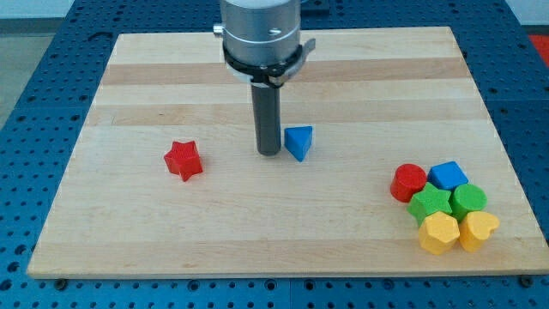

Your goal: Put the blue triangle diagonally bottom right to the red star

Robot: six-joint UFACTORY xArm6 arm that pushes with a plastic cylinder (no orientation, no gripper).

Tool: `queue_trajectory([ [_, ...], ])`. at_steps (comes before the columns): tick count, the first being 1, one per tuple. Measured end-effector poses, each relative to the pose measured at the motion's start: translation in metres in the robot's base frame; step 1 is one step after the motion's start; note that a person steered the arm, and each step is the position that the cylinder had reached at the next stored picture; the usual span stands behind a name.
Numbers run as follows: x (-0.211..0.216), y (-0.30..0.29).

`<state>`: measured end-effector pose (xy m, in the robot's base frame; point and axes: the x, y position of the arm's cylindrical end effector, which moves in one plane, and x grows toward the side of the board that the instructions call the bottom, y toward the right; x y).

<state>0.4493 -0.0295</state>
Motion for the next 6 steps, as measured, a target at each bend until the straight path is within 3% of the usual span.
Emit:
queue_trajectory([
  [2, -0.026, 0.019],
  [3, -0.014, 0.046],
  [5, 0.056, 0.060],
  [6, 0.062, 0.060],
])
